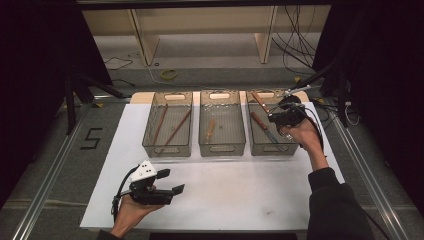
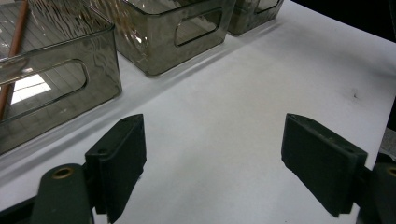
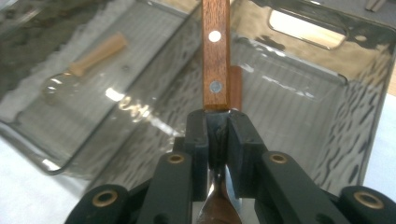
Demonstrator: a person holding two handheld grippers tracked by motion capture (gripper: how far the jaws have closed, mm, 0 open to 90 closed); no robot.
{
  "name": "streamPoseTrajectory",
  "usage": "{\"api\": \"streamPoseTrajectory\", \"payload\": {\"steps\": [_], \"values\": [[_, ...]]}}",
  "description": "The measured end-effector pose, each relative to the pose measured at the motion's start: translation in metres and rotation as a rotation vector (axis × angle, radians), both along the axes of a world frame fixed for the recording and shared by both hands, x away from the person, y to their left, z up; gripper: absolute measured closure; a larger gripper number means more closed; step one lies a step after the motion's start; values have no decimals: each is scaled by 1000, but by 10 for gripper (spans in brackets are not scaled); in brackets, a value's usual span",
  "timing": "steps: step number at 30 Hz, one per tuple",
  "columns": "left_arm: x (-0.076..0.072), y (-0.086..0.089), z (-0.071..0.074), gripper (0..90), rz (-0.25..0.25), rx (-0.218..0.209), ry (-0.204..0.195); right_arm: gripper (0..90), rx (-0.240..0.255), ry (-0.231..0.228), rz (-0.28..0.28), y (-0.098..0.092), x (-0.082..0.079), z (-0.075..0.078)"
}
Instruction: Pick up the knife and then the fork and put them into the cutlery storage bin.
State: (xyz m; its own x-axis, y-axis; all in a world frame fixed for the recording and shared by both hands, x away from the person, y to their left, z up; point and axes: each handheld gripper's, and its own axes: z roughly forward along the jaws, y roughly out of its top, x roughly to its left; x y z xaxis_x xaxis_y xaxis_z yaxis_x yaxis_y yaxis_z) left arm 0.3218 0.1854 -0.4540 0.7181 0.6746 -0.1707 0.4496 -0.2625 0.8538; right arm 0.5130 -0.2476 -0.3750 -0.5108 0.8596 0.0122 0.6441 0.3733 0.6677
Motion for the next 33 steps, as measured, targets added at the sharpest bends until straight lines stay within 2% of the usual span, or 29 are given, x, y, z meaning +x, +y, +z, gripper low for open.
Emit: {"api": "streamPoseTrajectory", "payload": {"steps": [5,21,22,25,28,33], "values": [[0,-2,-2,212,-4,14,7,803,-1,24,-31,-4,7,-6],[0,-3,-4,215,-13,21,11,791,-18,77,-55,0,20,-21],[0,-3,-4,215,-12,22,8,783,-25,87,-63,0,20,-22],[0,-2,-4,215,-13,22,10,675,-32,111,-64,1,21,-26],[0,-2,-3,215,-13,21,9,597,-16,103,-58,1,19,-24],[0,-1,-2,214,-9,18,4,524,18,70,-42,3,13,-15]]}}
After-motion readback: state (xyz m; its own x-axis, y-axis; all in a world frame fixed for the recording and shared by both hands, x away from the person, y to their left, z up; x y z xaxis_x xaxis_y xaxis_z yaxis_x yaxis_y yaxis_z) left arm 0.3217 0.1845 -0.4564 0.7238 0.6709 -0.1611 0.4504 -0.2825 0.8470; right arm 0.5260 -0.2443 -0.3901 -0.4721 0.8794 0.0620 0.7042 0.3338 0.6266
